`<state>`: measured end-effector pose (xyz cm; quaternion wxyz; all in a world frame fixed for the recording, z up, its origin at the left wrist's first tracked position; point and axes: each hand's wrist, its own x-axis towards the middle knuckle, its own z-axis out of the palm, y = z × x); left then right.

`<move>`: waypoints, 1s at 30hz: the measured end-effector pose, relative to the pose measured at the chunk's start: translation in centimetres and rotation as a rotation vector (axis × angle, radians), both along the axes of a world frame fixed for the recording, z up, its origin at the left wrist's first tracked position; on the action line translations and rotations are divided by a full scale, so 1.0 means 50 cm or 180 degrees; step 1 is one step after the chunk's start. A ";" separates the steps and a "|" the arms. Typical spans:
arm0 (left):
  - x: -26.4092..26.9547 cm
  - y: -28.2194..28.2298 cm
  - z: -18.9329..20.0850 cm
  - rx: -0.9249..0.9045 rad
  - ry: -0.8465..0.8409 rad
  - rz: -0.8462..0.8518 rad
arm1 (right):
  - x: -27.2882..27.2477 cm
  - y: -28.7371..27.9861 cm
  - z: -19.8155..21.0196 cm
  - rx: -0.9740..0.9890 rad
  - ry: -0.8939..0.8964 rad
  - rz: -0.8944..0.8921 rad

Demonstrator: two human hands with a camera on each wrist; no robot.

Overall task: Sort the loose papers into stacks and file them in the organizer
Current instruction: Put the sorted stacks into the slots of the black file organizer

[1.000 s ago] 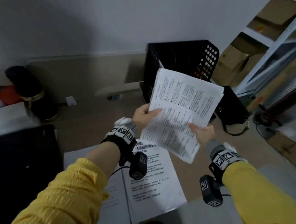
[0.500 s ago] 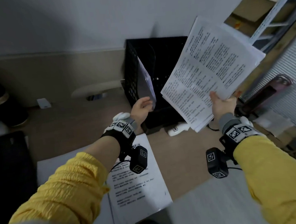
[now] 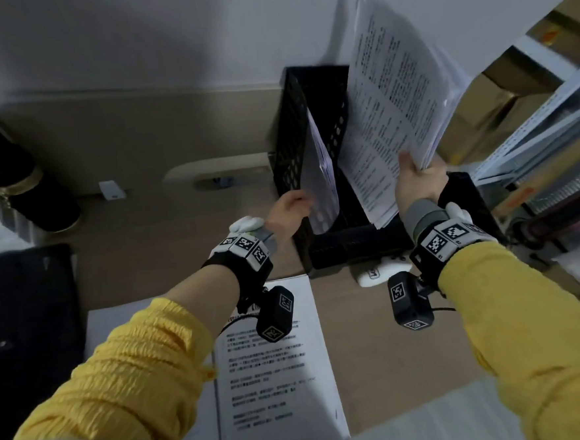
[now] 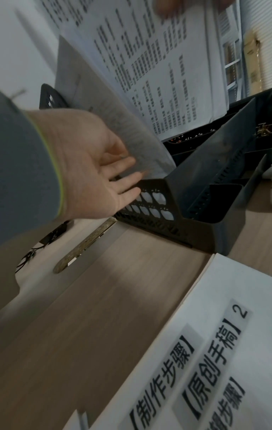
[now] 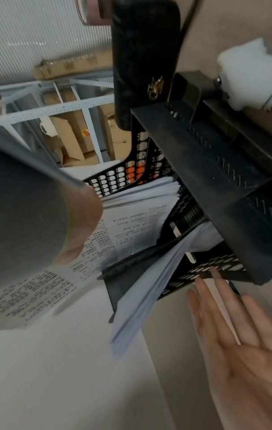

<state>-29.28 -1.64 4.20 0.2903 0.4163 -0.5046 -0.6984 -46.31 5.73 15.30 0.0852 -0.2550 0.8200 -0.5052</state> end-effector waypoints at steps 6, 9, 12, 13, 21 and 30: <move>0.033 -0.034 0.006 0.0468 0.0391 -0.0005 | 0.011 -0.079 -0.081 0.0334 -0.0127 0.0114; 0.038 -0.041 -0.006 0.0400 0.0022 0.0225 | 0.021 -0.094 -0.117 0.0944 -0.0226 0.0334; 0.053 -0.047 -0.018 0.0397 -0.0111 0.0254 | 0.032 -0.081 -0.139 0.1297 -0.0206 0.0654; 0.057 -0.050 -0.022 0.0427 -0.0144 0.0262 | 0.035 -0.077 -0.142 0.1282 -0.0226 0.0735; 0.117 -0.011 0.000 0.0345 -0.0389 0.0470 | 0.068 -0.023 -0.123 0.0956 -0.0179 0.0997; 0.259 0.054 -0.040 0.0247 -0.0955 0.0510 | 0.163 0.059 -0.139 0.1261 0.0294 0.0570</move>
